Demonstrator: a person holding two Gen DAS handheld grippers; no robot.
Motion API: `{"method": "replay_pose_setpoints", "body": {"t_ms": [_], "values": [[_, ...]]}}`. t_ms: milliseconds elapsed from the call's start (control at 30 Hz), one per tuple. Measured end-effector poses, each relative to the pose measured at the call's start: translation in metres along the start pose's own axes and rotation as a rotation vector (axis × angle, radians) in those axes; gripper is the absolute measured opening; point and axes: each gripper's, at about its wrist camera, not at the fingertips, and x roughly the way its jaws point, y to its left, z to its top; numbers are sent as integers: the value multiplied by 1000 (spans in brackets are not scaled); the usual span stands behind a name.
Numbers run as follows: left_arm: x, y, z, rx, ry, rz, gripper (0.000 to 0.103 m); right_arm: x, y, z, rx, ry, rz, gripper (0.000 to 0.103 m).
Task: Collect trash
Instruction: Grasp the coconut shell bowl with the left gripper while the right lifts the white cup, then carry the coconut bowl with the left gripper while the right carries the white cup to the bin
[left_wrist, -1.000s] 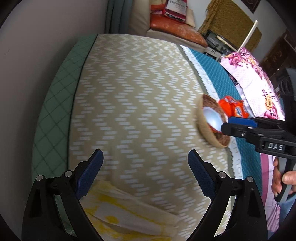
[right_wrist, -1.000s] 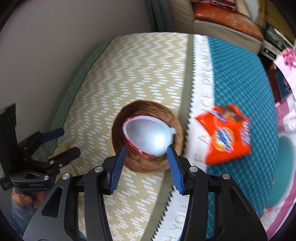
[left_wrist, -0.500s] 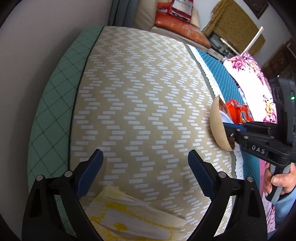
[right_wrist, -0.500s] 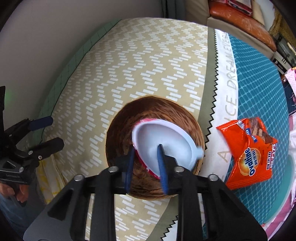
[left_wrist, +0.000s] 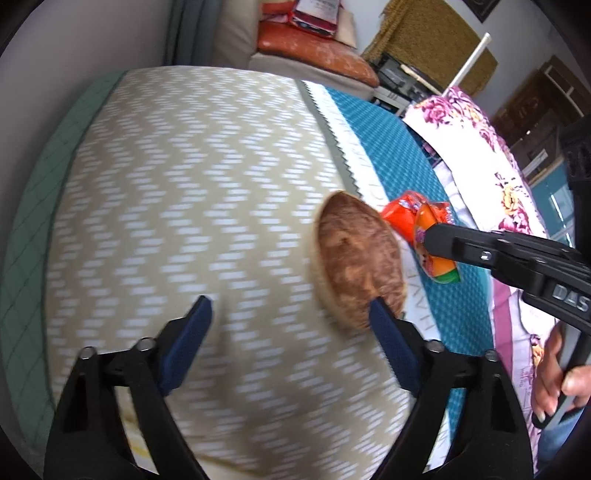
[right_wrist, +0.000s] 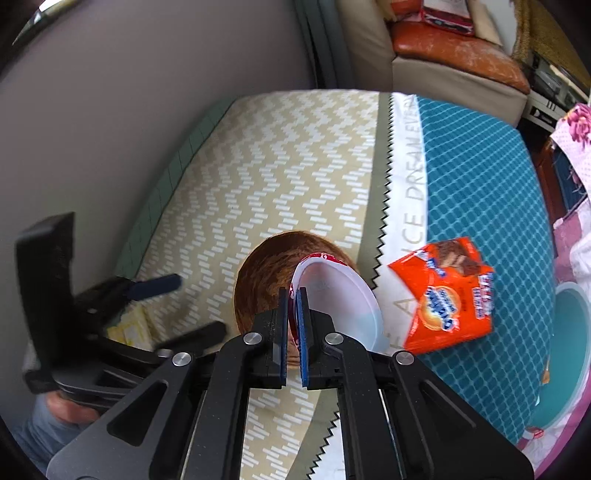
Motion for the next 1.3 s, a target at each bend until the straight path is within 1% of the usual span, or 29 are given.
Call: {"method": "replay_pose_setpoints", "body": {"t_ms": [33, 67, 133, 167, 200, 233, 267, 300, 367, 433, 467, 500, 567, 733, 967, 1133, 1300], "values": [[4, -4, 2, 0, 7, -1, 76, -7, -3, -1, 8, -12, 0, 5], [9, -8, 4, 0, 13, 4, 69, -8, -7, 0, 15, -17, 1, 5], [20, -14, 7, -5, 30, 14, 60, -18, -14, -4, 36, -35, -3, 5], [23, -17, 8, -7, 39, 14, 51, -19, -16, -3, 42, -39, -6, 5], [28, -19, 9, -9, 48, 14, 44, -26, -23, -8, 59, -49, -11, 5], [31, -21, 9, -10, 55, 17, 41, -23, -26, -5, 63, -50, -12, 5], [33, -24, 9, -7, 49, 36, 38, -24, -31, -5, 71, -53, -14, 5], [33, -27, 9, -3, 44, 47, 34, -30, -38, -9, 90, -59, -19, 5], [37, -35, 9, -9, 50, 49, 27, -35, -44, -12, 106, -64, -21, 5], [36, -41, 7, 2, 35, 91, 24, -42, -55, -17, 129, -75, -25, 5], [34, -44, 6, 7, 25, 112, 20, -45, -60, -19, 140, -81, -27, 5], [32, -45, 6, 11, 17, 125, 15, -49, -63, -21, 147, -86, -28, 5], [26, -51, 5, 24, 1, 143, 11, -57, -74, -29, 171, -102, -33, 5], [15, -71, 4, 58, -29, 193, 9, -68, -99, -42, 220, -127, -26, 5], [-1, -97, -2, 92, -39, 204, 9, -85, -132, -64, 279, -166, -11, 5], [-14, -120, -7, 121, -44, 180, 9, -99, -153, -80, 315, -205, -12, 5], [-12, -160, -5, 182, -38, 131, 9, -120, -179, -95, 364, -253, -25, 5]]}}
